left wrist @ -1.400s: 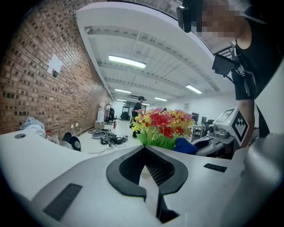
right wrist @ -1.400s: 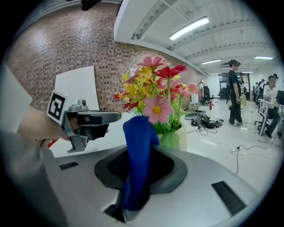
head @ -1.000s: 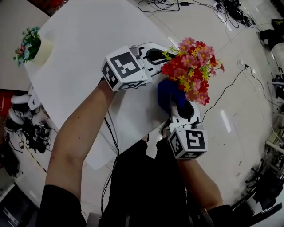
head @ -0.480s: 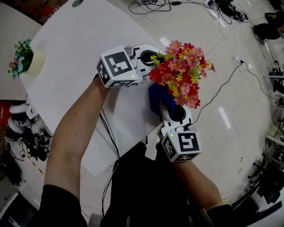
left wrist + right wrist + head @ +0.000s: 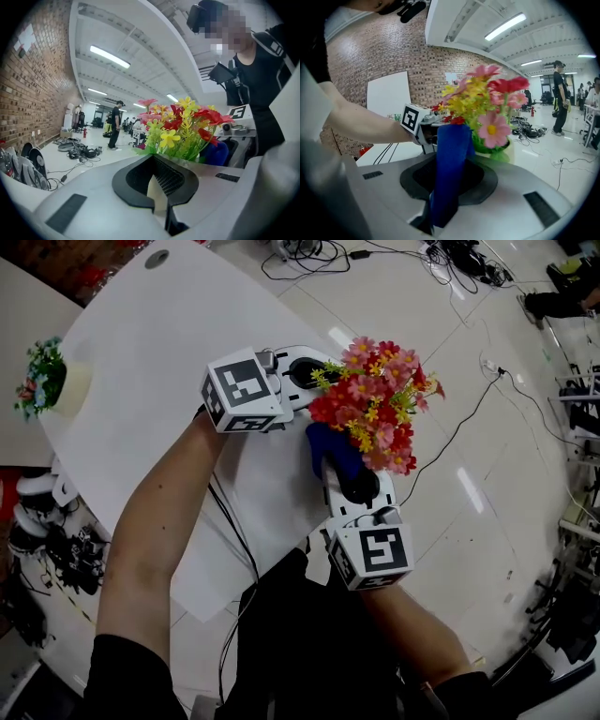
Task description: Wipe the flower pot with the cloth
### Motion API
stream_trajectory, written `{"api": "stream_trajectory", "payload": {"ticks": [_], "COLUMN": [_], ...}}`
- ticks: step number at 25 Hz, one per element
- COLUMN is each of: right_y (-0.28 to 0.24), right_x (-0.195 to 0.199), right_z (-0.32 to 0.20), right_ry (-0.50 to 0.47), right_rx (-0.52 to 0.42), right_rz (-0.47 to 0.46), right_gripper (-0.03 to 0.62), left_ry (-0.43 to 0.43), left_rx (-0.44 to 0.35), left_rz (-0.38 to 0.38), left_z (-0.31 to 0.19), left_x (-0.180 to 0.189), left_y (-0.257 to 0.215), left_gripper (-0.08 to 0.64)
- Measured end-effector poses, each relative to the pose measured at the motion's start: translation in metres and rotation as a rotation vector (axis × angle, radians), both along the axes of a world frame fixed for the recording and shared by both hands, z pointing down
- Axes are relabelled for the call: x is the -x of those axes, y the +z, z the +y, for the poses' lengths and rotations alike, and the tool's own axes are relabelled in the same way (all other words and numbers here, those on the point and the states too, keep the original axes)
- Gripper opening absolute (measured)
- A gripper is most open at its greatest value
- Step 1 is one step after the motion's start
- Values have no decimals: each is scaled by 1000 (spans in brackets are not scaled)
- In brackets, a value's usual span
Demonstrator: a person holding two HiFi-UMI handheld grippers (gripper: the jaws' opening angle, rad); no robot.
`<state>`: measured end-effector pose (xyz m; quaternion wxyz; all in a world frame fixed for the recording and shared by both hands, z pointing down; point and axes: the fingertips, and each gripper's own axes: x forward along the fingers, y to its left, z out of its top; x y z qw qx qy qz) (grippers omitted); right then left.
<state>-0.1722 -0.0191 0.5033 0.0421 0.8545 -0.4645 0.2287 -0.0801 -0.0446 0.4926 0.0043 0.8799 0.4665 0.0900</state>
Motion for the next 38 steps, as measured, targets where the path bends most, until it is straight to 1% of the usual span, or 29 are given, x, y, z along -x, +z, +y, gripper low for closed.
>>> {"api": "stream_trajectory", "payload": {"ticks": [5,7,11,14,17,21,25,27,28,31,32,35,36,38], "right_y": [12,16,17,12,11,10,12,14,15,20,21,11,7,2], "right_x": [-9,-16,-19,-17,-12,-14,-16,-19,-22,-34,-33,-11,-4,5], "right_z": [-27,-37,-40,-24,-6,19,35,41,48,73,75,50,39,14], "right_ry": [33,42,56,81,81,114,112,116,130,224,211,60,21,-20], "right_rx": [43,50,80,77,66,80,39,31,25,26,35,60,56,46], "right_rz": [19,37,63,78,92,84,77,72,65,25,28,95,102,83], "right_gripper": [78,78,78,78,78,78,78,78,78,78,78,78,78,78], "left_ry": [27,46,52,50,46,41,28,31,33,31,28,15,11,4], "left_rx": [-6,-22,-27,-24,-30,-47,-46,-61,-70,-79,-77,-70,-66,-58], "left_rz": [1,0,-11,-10,-1,11,0,-1,-1,-6,-9,-17,-18,-18], "left_z": [1,0,1,1,1,1,1,1,1,1,1,0,0,0], "left_x": [0,0,0,0,1,2,2,0,0,-1,-1,0,1,0], "left_y": [-1,0,1,1,1,-1,1,3,3,3,3,2,2,1], "left_gripper": [0,0,0,0,0,0,0,0,0,0,0,0,0,0]}}
